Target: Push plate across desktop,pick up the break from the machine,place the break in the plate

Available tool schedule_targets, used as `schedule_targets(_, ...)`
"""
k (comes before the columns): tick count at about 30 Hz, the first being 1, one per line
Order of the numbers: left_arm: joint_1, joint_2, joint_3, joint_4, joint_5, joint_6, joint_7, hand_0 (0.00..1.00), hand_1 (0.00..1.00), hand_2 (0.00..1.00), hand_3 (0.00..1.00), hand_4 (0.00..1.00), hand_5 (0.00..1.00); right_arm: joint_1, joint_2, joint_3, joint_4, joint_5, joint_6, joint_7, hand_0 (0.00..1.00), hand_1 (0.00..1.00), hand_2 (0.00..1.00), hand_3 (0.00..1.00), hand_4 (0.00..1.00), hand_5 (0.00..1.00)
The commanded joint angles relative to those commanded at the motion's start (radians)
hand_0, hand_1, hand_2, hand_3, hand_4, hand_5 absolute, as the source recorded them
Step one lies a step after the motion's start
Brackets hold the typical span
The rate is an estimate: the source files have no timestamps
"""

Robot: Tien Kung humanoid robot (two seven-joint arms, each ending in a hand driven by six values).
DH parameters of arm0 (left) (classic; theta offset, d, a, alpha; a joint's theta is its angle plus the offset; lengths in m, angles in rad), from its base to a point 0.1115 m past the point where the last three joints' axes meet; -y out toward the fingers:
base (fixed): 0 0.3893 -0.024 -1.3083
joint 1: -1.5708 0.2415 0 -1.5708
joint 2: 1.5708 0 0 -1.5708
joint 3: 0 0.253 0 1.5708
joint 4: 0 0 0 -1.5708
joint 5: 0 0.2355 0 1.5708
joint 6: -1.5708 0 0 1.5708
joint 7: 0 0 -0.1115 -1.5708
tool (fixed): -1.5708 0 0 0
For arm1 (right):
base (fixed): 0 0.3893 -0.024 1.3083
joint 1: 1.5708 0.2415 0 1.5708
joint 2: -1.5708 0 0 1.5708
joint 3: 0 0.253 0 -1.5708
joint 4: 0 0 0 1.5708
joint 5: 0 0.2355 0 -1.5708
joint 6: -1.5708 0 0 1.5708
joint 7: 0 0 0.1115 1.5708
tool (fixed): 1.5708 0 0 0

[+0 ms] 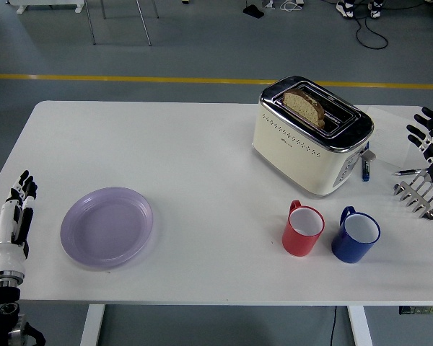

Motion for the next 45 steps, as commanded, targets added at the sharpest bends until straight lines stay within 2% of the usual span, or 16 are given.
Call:
schedule_targets(7,-0.012,-0.008,0.026,0.062,-0.01,-0.005,-0.015,0.938,0.951,0.998,0.998,0.585,0.998,0.001,0.001,-0.001,-0.001,0.0,-0.002,0.0,0.914,0.811,0.848,0.836,0.541,0.586)
schedule_targets(12,-0.017,-0.021,0.029,0.09,-0.009,-0.01,-0.012,0.942,0.95,0.998,0.998,0.583,0.998,-0.001,0.002,-0.002,0.0,0.0,-0.002,0.0,0.914,0.81,0.849,0.836,0.54,0.582)
schedule_targets(18,-0.025,-0.024,0.048,0.112,-0.01,-0.019,-0.006,0.947,0.954,0.998,0.998,0.581,0.998,0.001,0.004,-0.004,0.0,-0.001,-0.001,0.0,0.914,0.809,0.846,0.836,0.539,0.58)
schedule_targets(38,-0.039,-0.02,0.088,0.141,-0.033,-0.054,0.005,0.944,0.948,0.998,0.998,0.572,0.998,0.003,-0.004,-0.006,0.001,0.0,-0.002,0.0,0.913,0.808,0.845,0.836,0.535,0.572)
schedule_targets(45,-0.041,-0.017,0.104,0.146,-0.044,-0.065,0.01,0.912,0.941,0.998,0.998,0.572,0.998,0.0,-0.006,-0.016,0.0,0.001,-0.001,0.0,0.913,0.808,0.845,0.835,0.534,0.569)
